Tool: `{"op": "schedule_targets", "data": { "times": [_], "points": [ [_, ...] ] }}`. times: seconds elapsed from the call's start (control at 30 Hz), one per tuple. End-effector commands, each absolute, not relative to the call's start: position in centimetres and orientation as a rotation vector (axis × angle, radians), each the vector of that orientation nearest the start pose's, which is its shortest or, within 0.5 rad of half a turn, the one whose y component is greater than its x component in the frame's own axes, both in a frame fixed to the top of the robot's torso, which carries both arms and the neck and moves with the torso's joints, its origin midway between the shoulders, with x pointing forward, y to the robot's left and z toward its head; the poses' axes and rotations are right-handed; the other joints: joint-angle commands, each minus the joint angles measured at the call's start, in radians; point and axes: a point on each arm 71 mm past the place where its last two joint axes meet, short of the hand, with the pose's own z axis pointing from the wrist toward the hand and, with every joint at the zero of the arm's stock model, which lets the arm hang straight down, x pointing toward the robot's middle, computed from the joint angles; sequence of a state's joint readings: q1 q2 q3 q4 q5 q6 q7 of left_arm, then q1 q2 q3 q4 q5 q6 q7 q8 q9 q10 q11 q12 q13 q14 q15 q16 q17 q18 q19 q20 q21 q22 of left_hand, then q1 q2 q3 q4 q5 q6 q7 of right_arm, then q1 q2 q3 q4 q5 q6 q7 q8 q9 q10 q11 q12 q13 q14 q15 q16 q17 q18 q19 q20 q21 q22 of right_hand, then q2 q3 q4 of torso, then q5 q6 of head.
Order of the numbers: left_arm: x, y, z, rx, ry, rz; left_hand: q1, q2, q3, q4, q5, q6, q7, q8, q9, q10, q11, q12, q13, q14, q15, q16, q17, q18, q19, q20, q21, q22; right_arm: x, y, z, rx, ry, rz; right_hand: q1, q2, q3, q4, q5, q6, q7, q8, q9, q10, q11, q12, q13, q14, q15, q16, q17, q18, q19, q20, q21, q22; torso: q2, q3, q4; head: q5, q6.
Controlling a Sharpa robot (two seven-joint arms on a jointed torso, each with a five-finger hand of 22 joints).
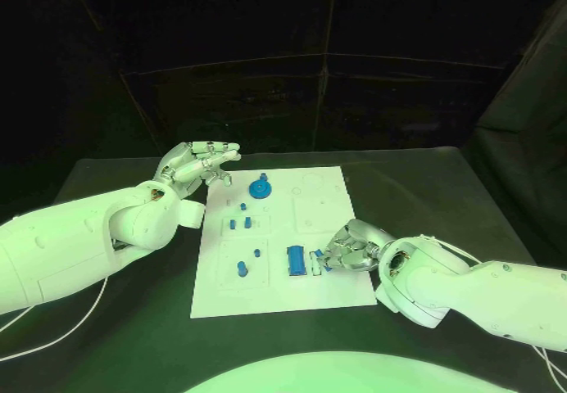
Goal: Assemble the parts on the task board
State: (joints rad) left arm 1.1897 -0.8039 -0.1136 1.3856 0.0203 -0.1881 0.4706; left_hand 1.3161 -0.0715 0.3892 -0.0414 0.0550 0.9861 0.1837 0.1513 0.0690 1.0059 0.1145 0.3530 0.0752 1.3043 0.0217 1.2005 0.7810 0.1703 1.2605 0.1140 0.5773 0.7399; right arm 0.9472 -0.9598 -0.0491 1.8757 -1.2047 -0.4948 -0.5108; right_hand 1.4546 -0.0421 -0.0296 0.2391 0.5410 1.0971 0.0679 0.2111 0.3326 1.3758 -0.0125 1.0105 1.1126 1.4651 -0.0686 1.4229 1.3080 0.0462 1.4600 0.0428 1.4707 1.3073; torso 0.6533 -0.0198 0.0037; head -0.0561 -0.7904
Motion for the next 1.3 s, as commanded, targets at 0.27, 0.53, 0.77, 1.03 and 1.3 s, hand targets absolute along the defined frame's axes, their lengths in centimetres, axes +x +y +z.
{"op": "schedule_targets", "data": {
  "times": [0.27, 0.53, 0.77, 1.03, 1.3],
  "points": [
    [50.0, 22.6, -21.1, -1.107, 1.431, -1.589, 0.002, 0.009, -0.002, -0.001, 0.004, -0.005, 0.001, -0.001, -0.001, -0.007, -0.003, 0.004, 0.001, -0.008, 0.002, 0.002, 0.0, 0.012, -0.004, 0.006, -0.006, -0.001, 36.8, -17.3, -27.3, 0.488, 2.054, 0.646, -0.032, -0.004, 0.002, 0.019, -0.01, 0.008, 0.0, -0.008, 0.0, 0.005, 0.001, -0.003, 0.003, 0.061, -0.006, 0.004, 0.016, -0.011, 0.014, -0.003, 0.006, 0.146, -0.001, -0.0002, 0.0003, 0.004, -0.005],
    [50.0, 22.7, -21.1, -1.108, 1.429, -1.586, 0.003, 0.01, -0.002, -0.002, 0.004, -0.005, 0.001, 0.0, -0.001, -0.007, -0.003, 0.005, 0.002, -0.008, 0.002, 0.002, 0.0, 0.012, -0.004, 0.006, -0.007, -0.001, 36.9, -17.2, -27.8, 0.431, 2.11, 0.579, -0.06, -0.009, 0.002, 0.037, -0.026, 0.019, -0.003, -0.008, 0.004, 0.006, -0.001, -0.009, 0.001, 0.06, -0.007, 0.001, 0.013, -0.011, 0.012, -0.003, 0.004, 0.144, -0.002, -0.0002, 0.0004, 0.006, -0.008],
    [50.0, 22.7, -21.1, -1.108, 1.429, -1.587, 0.003, 0.01, -0.002, -0.002, 0.004, -0.005, 0.001, 0.0, -0.001, -0.007, -0.003, 0.005, 0.002, -0.008, 0.002, 0.002, 0.0, 0.012, -0.004, 0.006, -0.007, -0.001, 37.0, -17.2, -27.8, 0.384, 2.109, 0.527, -0.081, -0.008, 0.002, 0.046, -0.026, 0.043, -0.013, 0.005, 0.014, 0.011, -0.008, -0.008, 0.004, 0.06, -0.012, 0.003, 0.016, -0.011, 0.014, -0.006, 0.005, 0.146, -0.001, 0.0002, -0.0008, 0.008, -0.01],
    [50.0, 22.8, -21.1, -1.108, 1.429, -1.587, 0.003, 0.01, -0.002, -0.002, 0.004, -0.005, 0.001, 0.0, -0.001, -0.007, -0.003, 0.005, 0.002, -0.008, 0.002, 0.002, 0.0, 0.012, -0.004, 0.006, -0.007, -0.001, 37.0, -17.3, -27.7, 0.353, 2.094, 0.496, -0.089, -0.007, 0.002, 0.046, -0.025, 0.052, -0.019, 0.012, 0.02, 0.02, -0.012, 0.006, 0.015, 0.062, -0.015, 0.008, 0.024, -0.012, 0.018, -0.009, 0.009, 0.151, -0.002, 0.0007, -0.0012, 0.006, -0.009],
    [50.0, 22.8, -21.1, -1.108, 1.429, -1.586, 0.004, 0.01, -0.002, -0.003, 0.004, -0.004, 0.0, 0.001, -0.001, -0.008, -0.003, 0.007, 0.002, -0.009, 0.002, 0.002, -0.001, 0.012, -0.004, 0.006, -0.007, -0.002, 37.1, -17.3, -27.2, 0.336, 2.034, 0.494, -0.089, -0.003, 0.006, 0.044, -0.021, 0.059, -0.024, 0.018, 0.025, 0.028, -0.017, 0.02, 0.027, 0.063, -0.019, 0.011, 0.03, -0.014, 0.023, -0.012, 0.013, 0.156, -0.002, 0.0011, -0.0012, 0.004, -0.008]
  ]
}}
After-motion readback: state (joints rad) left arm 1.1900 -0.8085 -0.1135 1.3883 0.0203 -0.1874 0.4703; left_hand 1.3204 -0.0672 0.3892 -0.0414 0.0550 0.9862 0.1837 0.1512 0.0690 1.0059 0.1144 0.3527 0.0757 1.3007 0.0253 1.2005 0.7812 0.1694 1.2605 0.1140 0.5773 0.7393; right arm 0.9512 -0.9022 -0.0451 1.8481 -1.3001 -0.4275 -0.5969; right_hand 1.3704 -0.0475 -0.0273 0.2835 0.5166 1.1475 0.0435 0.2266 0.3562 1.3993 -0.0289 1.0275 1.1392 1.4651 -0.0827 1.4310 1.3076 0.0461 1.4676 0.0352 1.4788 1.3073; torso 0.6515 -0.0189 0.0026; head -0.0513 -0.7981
